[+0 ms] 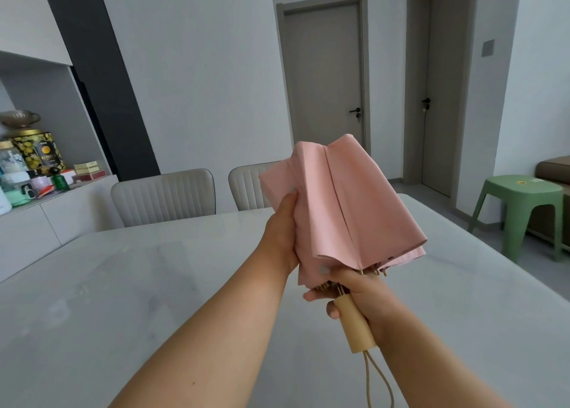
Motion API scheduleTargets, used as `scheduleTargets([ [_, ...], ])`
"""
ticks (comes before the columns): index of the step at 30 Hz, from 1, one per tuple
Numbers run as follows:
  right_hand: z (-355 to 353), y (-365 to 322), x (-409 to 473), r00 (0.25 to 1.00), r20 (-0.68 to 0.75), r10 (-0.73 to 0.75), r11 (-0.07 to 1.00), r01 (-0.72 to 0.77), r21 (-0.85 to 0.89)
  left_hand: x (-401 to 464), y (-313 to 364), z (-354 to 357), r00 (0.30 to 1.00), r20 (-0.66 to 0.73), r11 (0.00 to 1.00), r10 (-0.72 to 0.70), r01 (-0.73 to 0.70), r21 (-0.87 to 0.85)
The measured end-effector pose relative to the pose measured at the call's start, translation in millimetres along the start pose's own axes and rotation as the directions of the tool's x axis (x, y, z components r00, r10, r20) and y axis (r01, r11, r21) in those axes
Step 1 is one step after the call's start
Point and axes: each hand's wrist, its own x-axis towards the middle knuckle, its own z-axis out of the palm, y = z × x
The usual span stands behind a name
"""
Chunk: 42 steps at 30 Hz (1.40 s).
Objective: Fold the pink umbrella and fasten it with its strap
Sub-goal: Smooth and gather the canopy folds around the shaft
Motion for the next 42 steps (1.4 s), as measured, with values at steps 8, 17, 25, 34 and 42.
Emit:
scheduleTargets([
  [8,-3.3,3.6,3.5,0.999,-0.048,0.009,0.99,-0.015,-0.141,-8.2,50.3,3.9,0.795,-0.422,0.831,0.435,-0.175,0.528],
  [17,-2.8,5.0,1.2,1.0,-0.01,0.024,0.98,-0.026,-0.199,-7.0,133.6,31.7,0.956,-0.002,0.515,0.294,-0.157,0.843],
  [25,-1.6,1.9,1.5,0.998,0.028,0.055,0.984,-0.049,-0.168,-14.1,156.7,20.4,0.979,0.176,0.911,0.107,-0.167,0.378],
  [34,-2.7,7.5,4.2,0.998,0.031,0.049,0.988,-0.043,-0.151,-23.8,151.4,17.7,0.969,0.161,0.872,0.189,-0.241,0.425],
  [42,-3.0,7.9,4.3,0.998,-0.004,0.056,0.985,-0.056,-0.162,-29.8,154.9,15.6,0.975,0.14,0.919,0.175,-0.212,0.333],
])
